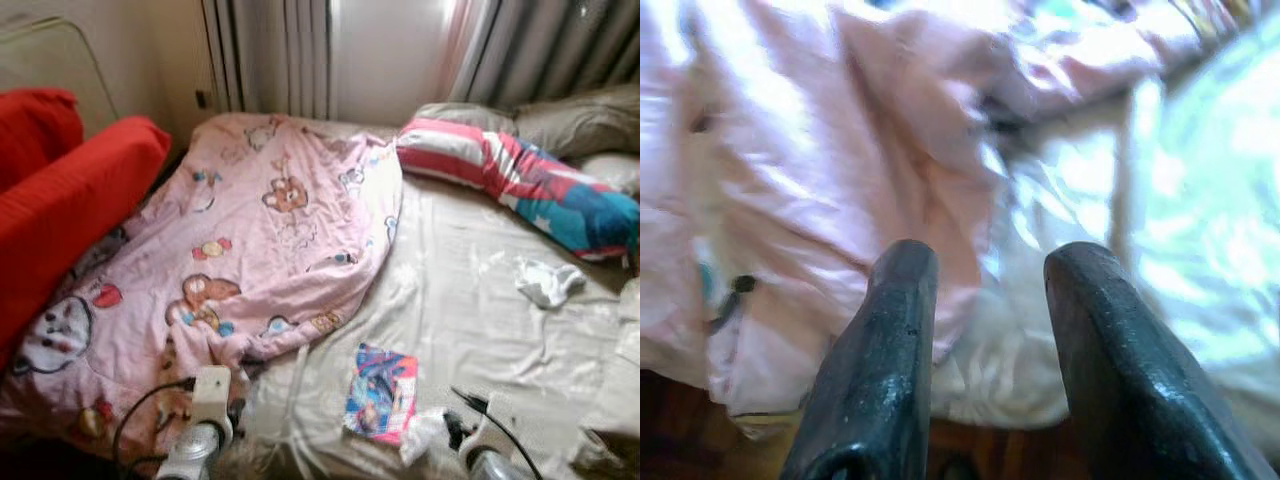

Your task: Clean up the room

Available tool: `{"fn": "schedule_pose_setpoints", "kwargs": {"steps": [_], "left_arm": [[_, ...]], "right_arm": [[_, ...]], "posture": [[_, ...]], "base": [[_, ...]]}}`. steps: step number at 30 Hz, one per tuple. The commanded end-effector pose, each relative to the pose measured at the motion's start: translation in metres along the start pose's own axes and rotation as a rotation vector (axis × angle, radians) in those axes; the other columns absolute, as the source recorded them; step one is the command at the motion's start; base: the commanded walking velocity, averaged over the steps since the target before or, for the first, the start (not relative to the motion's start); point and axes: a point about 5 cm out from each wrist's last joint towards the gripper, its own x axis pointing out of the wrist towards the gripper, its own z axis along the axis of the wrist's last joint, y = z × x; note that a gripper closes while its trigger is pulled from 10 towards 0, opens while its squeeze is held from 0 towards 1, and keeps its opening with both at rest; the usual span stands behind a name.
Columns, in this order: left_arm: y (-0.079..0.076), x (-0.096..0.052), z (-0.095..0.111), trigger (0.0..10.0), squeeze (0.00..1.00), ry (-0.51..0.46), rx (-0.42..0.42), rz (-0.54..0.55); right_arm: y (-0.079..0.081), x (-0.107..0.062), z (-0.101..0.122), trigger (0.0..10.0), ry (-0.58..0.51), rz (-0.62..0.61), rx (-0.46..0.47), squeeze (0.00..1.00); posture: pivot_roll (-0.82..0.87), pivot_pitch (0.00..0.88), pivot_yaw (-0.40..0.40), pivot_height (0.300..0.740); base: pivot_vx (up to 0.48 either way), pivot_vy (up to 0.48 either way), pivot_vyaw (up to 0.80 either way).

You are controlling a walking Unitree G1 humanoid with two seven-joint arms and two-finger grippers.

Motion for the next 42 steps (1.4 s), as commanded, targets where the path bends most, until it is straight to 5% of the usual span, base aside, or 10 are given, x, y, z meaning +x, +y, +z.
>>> {"fn": "schedule_pose_setpoints", "kwargs": {"steps": [1, 8, 21, 23, 26, 27, 30, 42], "left_arm": [[0.011, -0.004, -0.007, 10.0, 0.0, -0.005, -0.045, 0.049], [0.011, -0.006, -0.002, 10.0, 0.0, -0.09, -0.054, 0.04], [0.01, -0.008, -0.003, 10.0, 0.0, -0.115, -0.063, 0.025], [0.031, 0.004, 0.058, 10.0, 0.0, -0.314, -0.014, 0.036], [0.032, 0.006, 0.073, 10.0, 0.0, -0.368, -0.029, 0.027], [0.031, 0.006, 0.075, 10.0, 0.0, -0.374, -0.034, 0.021], [0.03, 0.006, 0.075, 10.0, 0.0, -0.369, -0.045, 0.02], [0.03, 0.009, 0.085, 10.0, 0.0, -0.376, -0.062, -0.001]], "right_arm": [[0.007, -0.001, -0.002, 10.0, -0.012, 0.031, -0.029, 0.0], [0.012, -0.002, 0.008, 10.0, -0.118, 0.115, -0.141, 0.0], [0.013, -0.004, 0.007, 10.0, -0.128, 0.167, -0.181, 0.0], [0.013, -0.004, 0.005, 10.0, -0.116, 0.17, -0.175, 0.0], [0.012, -0.004, 0.005, 10.0, -0.113, 0.172, -0.175, 0.0], [0.027, 0.007, 0.049, 10.0, -0.229, 0.198, -0.168, 0.0], [0.036, 0.011, 0.08, 10.0, -0.304, 0.21, -0.174, 0.0], [0.038, 0.013, 0.083, 10.0, -0.292, 0.198, -0.135, 0.0]], "posture": [[0.02, 0.0, -0.043, 0.74], [0.01, 0.0, -0.041, 0.74], [0.02, 0.0, -0.051, 0.74], [0.03, 0.0, -0.057, 0.726], [0.03, 0.0, -0.058, 0.711], [0.03, 0.0, -0.058, 0.696], [0.03, 0.0, -0.059, 0.681], [0.02, 0.0, -0.056, 0.657]], "base": [[0.0, 0.0, 0.0], [0.0, 0.0, 0.0], [0.0, 0.0, 0.0], [0.0, 0.0, 0.0], [0.0, 0.0, 0.0], [0.0, 0.0, 0.0], [0.0, 0.0, 0.0], [0.0, 0.0, 0.0]]}}
